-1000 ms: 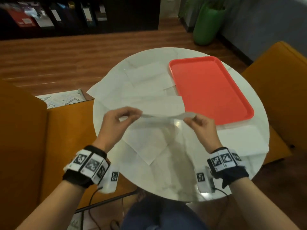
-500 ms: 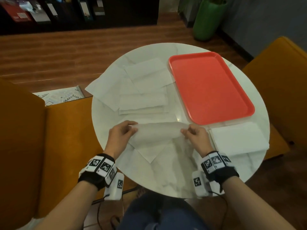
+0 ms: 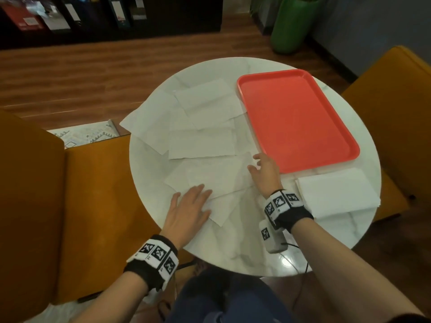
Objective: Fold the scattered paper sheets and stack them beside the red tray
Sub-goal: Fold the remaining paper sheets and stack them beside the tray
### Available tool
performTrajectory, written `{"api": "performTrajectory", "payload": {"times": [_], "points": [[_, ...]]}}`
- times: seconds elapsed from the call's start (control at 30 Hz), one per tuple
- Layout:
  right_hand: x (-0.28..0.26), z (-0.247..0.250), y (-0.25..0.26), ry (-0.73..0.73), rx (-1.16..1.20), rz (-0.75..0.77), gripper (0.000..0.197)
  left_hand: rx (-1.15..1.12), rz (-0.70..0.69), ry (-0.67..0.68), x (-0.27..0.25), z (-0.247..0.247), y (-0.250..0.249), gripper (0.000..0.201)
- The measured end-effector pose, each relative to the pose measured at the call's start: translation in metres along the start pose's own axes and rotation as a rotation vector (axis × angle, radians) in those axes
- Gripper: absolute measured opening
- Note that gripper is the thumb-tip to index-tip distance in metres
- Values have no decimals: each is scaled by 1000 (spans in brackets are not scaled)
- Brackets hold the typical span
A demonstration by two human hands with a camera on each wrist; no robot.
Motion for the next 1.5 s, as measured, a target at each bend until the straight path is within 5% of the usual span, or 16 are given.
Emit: {"api": "performTrajectory", "payload": {"times": [0.07,0.17,0.23,0.3,0.57,0.77,1.03,1.2,1.37,1.5], "points": [[-21,-11,12,52,-73,153,36,77,-11,113,-4,-18,-1,66],[-65,-54,16,430,-260,322,46,172,-67,165,-9,-37,2,83],[-87,-77,0,645,-422,363,52,166,-77,135,-9,-42,4,83],[-92,-81,-18,703,-498,363,54,157,-79,141,-10,-44,5,84],[-62,-10,-54,474,-470,199,49,115,-84,140,-11,-42,8,84],[-46,5,-26,173,-367,315,36,85,-60,88,-13,-38,11,85],[-32,4,-27,147,-293,310,15,52,82,-22,6,-7,2,73],[-34,19,-12,123,-130,368,7,47,1,-89,34,15,-33,67],[-43,58,19,101,86,347,12,36,19,-239,56,50,-45,37],[-44,84,27,250,114,216,31,-153,-71,-304,68,88,-54,22]]}}
Point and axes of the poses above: each hand's wrist, its own x-axis towards the middle knuckle, its own z-axis out of the back of the hand, y = z × x, the point moved 6 cm from there along x, towards the middle knuckle, and after that the axes turned 15 degrees about x, right-handed, at the moved point
